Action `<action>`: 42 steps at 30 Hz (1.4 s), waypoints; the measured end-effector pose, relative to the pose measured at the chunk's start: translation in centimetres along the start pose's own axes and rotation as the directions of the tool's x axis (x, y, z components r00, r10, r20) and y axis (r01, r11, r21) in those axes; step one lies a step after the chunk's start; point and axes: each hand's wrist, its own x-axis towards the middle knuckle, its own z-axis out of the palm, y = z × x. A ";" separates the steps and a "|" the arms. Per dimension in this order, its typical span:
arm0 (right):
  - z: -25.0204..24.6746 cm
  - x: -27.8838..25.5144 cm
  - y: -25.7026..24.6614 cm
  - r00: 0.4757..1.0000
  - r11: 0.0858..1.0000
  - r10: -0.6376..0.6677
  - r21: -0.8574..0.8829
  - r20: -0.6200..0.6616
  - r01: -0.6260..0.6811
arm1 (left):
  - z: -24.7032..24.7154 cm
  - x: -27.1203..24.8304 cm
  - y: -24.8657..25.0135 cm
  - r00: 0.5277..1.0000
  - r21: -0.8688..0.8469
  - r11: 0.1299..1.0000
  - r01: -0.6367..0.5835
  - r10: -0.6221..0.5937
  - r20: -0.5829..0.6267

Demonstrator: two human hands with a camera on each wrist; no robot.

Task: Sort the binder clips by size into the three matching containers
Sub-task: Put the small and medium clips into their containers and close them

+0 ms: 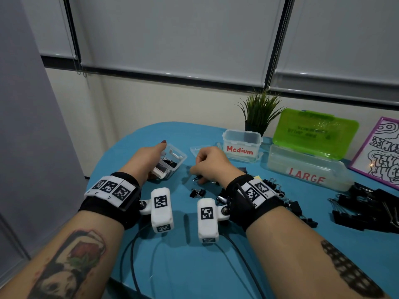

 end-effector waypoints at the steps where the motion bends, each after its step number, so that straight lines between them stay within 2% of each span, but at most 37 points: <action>1: -0.2 0.1 0.1 0.999 0.999 -0.008 0.047 -0.037 0.009 | 0.0 0.0 0.0 1.000 0.007 1.000 -0.003 0.003 -0.002; 4: -0.5 0.4 0.0 0.987 0.969 -0.043 0.236 -0.155 0.079 | 0.0 -0.2 0.0 1.000 0.058 0.998 -0.018 0.018 0.000; 8: -0.1 0.4 -0.7 0.965 0.856 -0.112 0.470 -0.235 0.214 | 0.3 -0.5 0.2 0.998 0.182 0.981 -0.061 0.054 0.043; 11: 0.5 0.2 -1.0 0.971 0.786 -0.146 0.574 -0.190 0.230 | 0.8 -0.9 0.3 0.993 0.191 0.978 -0.078 0.059 0.106; 13: 0.9 0.1 -1.0 0.975 0.784 -0.195 0.580 -0.108 0.221 | 0.9 -1.0 0.2 0.991 0.152 0.986 -0.068 0.049 0.122; 15: 1.0 -0.1 -1.2 0.969 0.807 -0.237 0.541 -0.071 0.237 | 0.8 -0.9 0.1 0.991 0.137 0.989 -0.062 0.045 0.126; 18: 0.4 0.0 -1.1 0.968 0.862 -0.179 0.447 -0.176 0.241 | 0.5 -0.6 -0.1 0.992 0.122 0.991 -0.052 0.037 0.119; 20: -0.3 0.3 -0.7 0.964 0.957 -0.102 0.239 -0.247 0.163 | 0.4 -0.6 -0.1 0.994 0.102 0.994 -0.042 0.031 0.107; 22: -1.2 0.4 -0.4 0.991 0.999 -0.004 -0.035 -0.137 -0.001 | 0.4 -0.5 -0.1 0.995 0.100 0.994 -0.036 0.026 0.100; 24: -1.8 0.1 -0.5 0.995 0.964 0.101 -0.249 0.003 -0.097 | 0.4 -0.5 0.0 0.996 0.114 0.993 -0.037 0.026 0.089; 30: -2.7 -1.6 -1.8 0.976 0.825 0.211 -0.545 0.053 -0.149 | 0.3 -0.5 0.0 0.996 0.157 0.986 -0.058 0.047 0.077; 34: -2.7 -2.5 -2.3 0.956 0.776 0.258 -0.619 0.143 -0.117 | 0.2 -0.6 0.0 0.996 0.166 0.985 -0.052 0.039 0.081; 38: -2.6 -3.0 -2.6 0.940 0.807 0.236 -0.589 0.248 -0.047 | 0.2 -0.7 -0.1 0.995 0.139 0.989 -0.041 0.028 0.097; 42: -2.1 -3.3 -2.8 0.940 0.866 0.197 -0.499 0.280 -0.033 | 0.4 -0.6 0.1 0.996 0.163 0.985 -0.055 0.041 0.084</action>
